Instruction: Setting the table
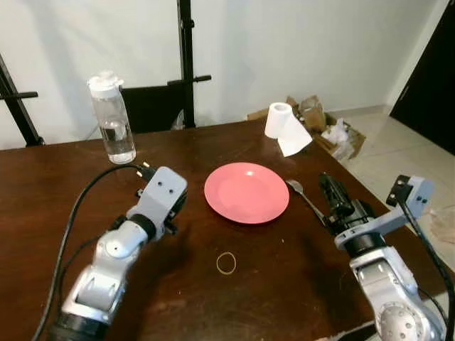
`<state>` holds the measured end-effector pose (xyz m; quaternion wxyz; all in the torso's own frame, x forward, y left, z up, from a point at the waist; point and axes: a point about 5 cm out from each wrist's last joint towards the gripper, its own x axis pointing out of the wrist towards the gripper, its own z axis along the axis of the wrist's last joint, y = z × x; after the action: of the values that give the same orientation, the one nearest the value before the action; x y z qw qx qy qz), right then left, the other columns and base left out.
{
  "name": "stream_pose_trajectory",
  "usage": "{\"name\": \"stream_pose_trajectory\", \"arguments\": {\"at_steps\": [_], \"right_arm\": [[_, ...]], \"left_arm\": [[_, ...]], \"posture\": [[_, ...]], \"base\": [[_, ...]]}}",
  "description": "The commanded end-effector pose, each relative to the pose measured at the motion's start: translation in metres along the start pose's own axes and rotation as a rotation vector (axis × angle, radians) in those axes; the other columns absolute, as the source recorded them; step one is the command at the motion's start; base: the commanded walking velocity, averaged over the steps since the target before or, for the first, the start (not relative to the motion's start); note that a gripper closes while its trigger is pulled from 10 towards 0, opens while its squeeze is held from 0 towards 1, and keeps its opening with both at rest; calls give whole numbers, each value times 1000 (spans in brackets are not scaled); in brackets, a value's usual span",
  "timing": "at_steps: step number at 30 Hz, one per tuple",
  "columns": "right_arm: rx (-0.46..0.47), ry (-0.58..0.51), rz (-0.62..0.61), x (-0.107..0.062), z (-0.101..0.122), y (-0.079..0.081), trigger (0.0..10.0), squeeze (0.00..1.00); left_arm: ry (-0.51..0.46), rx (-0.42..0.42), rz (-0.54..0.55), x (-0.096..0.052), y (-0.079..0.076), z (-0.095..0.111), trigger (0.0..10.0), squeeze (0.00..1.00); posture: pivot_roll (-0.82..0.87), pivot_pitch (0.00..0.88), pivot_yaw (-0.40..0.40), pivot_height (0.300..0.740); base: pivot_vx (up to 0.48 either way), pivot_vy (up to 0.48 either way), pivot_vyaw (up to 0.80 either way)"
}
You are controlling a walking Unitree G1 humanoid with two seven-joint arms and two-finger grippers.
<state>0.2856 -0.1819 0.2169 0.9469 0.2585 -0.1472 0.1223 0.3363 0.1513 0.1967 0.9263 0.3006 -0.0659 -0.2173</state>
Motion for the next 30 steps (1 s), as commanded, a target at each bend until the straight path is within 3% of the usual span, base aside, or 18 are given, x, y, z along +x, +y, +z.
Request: {"name": "stream_pose_trajectory", "arguments": {"at_steps": [1, 4, 5, 6, 7, 12, 13, 14, 15, 20, 28, 29, 30], "right_arm": [[-15, 17, -27, -2, -4, -3, 10000, 0], [-19, 19, -31, -1, -4, -2, 10000, 0], [-19, 19, -31, -1, -4, -2, 10000, 0], [-21, 20, -35, -2, -3, -1, 10000, 0], [-23, 21, -39, -2, -3, -1, 10000, 0], [-31, 20, -63, -4, -1, -1, 10000, 0], [-35, 18, -69, -5, 1, -1, 10000, 0], [-35, 18, -69, -5, 1, -1, 10000, 0], [-37, 16, -73, -5, 2, -1, 10000, 0], [-44, 20, -93, -8, 2, -3, 10000, 0], [-50, 10, -91, -6, 6, 0, 10000, 0], [-50, 7, -89, -5, 6, 1, 10000, 0], [-51, 6, -88, -5, 7, 2, 10000, 0]], "left_arm": [[-3, 123, -122, 4, -9, -6, 10000, 0], [-54, 363, -225, 8, -14, -6, 10000, 0], [-54, 363, -225, 8, -14, -6, 10000, 0], [-79, 490, -273, 13, -18, -7, 10000, 0], [-87, 537, -291, 16, -21, -8, 10000, 0], [-112, 614, -375, 25, -32, -12, 10000, 0], [-128, 650, -394, 26, -35, -12, 10000, 376], [-128, 650, -394, 26, -35, -12, 10000, 376], [-134, 659, -398, 27, -36, -12, 10000, 1000], [-160, 658, -413, 33, -40, -12, 10000, 1000], [-253, 742, -377, 51, -51, 1, 10000, 1000], [-264, 758, -373, 53, -54, 3, 10000, 604], [-272, 776, -371, 56, -56, 4, 10000, 137]], "posture": [[59, 118, 43, 740], [60, 143, 39, 740], [60, 143, 39, 740], [63, 156, 38, 740], [64, 164, 38, 740], [54, 196, 46, 740], [47, 211, 49, 740], [47, 211, 49, 740], [43, 222, 51, 740], [35, 247, 58, 740], [19, 263, 72, 740], [17, 264, 75, 740], [17, 265, 75, 740]], "base": [[0, 0, 0], [0, 0, 0], [0, 0, 0], [0, 0, 0], [0, 0, 0], [0, 0, 0], [0, 0, 0], [0, 0, 0], [0, 0, 0], [0, 0, 0], [0, 0, 0], [0, 0, 0], [0, 0, 0]]}}
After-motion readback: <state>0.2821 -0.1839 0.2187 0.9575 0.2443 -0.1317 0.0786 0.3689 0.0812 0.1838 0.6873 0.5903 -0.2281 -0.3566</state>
